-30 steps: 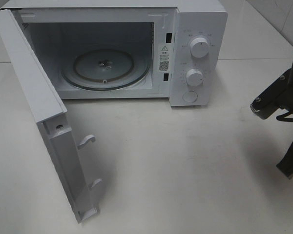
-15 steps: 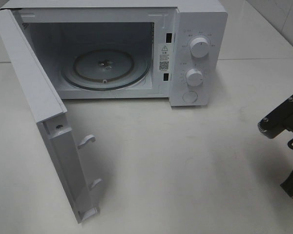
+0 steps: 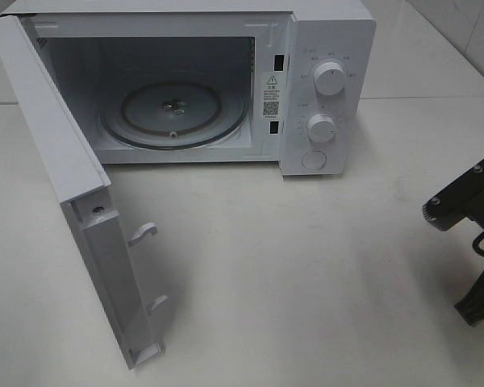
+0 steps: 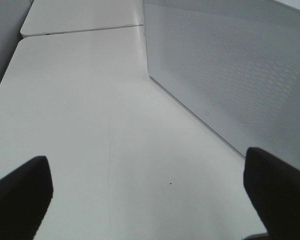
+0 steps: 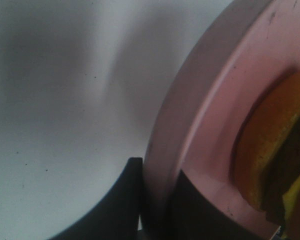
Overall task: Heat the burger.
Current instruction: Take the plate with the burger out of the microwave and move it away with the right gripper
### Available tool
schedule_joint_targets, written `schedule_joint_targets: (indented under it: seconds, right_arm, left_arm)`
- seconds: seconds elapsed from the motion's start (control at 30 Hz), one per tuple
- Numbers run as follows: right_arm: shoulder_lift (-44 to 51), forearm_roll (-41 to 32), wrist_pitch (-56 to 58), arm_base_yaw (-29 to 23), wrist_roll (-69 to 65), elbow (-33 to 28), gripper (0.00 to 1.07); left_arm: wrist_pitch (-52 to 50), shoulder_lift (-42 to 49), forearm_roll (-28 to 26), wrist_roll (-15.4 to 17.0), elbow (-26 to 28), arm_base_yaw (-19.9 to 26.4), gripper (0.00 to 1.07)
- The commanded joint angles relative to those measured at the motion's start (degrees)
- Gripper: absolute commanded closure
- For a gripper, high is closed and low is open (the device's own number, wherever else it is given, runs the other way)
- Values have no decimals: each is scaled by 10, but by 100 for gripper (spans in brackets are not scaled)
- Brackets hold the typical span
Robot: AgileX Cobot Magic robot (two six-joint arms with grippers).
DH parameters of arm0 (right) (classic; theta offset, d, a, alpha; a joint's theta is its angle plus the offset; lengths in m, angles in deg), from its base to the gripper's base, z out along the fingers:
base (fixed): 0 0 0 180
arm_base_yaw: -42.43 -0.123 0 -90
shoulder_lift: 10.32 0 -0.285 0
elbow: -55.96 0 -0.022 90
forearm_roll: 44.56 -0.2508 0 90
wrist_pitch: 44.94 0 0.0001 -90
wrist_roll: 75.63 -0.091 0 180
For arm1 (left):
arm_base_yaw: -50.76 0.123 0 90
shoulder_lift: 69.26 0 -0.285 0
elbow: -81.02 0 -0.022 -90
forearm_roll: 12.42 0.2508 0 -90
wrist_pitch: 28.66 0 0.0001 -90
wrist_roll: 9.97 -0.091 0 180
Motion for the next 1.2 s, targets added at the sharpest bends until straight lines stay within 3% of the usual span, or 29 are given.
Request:
schedule_joint_targets:
  seconds: [0.03,0.37,0.67,1.2]
  right_arm:
    - [-40,33,12,5,-22,-3,104]
    - [-95,52,-22,5,-54,-2,103]
    - [-142,66,-65,45,-62,-1,102]
    - [-227,101,-104,45,-91,-1,100]
  left_arm:
    - [-1,12,-3,1,-1,1,9]
    - [-1,12,-3,1,-1,1,9]
    - [-1,12,-3,1,-1,1,9]
    - [-1,12,-3,1,-1,1,9]
